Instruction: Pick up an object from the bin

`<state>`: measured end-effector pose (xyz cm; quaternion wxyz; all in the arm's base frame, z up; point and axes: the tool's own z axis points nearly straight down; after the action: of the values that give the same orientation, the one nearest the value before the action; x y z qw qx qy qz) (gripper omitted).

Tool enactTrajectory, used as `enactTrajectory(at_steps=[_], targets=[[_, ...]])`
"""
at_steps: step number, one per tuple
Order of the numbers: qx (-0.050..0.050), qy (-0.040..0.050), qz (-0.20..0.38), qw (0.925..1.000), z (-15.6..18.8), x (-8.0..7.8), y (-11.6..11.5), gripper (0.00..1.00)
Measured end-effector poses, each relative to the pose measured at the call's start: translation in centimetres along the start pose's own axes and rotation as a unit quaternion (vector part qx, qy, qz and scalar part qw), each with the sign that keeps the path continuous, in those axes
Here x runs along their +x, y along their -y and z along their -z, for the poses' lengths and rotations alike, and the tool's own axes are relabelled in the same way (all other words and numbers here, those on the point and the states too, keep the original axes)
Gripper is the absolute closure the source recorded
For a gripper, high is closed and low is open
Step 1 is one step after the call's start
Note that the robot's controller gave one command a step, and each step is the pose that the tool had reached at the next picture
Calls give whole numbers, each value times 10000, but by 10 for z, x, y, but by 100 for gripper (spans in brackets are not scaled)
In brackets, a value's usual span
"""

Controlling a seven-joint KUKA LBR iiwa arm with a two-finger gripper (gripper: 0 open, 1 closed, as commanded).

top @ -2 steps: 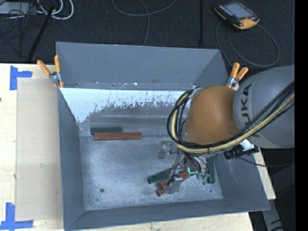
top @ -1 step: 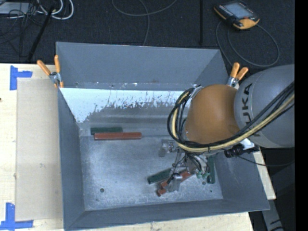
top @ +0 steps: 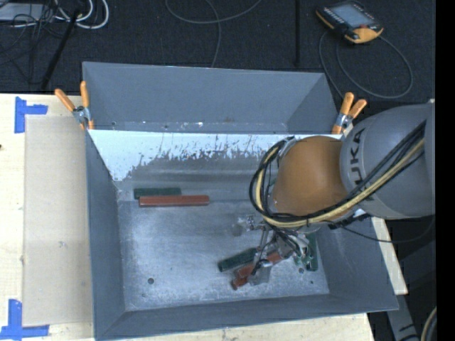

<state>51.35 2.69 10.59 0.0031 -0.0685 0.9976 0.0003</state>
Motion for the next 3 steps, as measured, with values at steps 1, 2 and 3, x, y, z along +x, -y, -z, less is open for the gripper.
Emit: enactTrajectory(at_steps=[1, 2, 3], targets=[[-9, -49, 800, 9968, -38, -16, 17, 0], [-7, -27, 834, 9965, -36, -3, 14, 0], [-7, -46, 805, 9967, -37, -10, 16, 0]])
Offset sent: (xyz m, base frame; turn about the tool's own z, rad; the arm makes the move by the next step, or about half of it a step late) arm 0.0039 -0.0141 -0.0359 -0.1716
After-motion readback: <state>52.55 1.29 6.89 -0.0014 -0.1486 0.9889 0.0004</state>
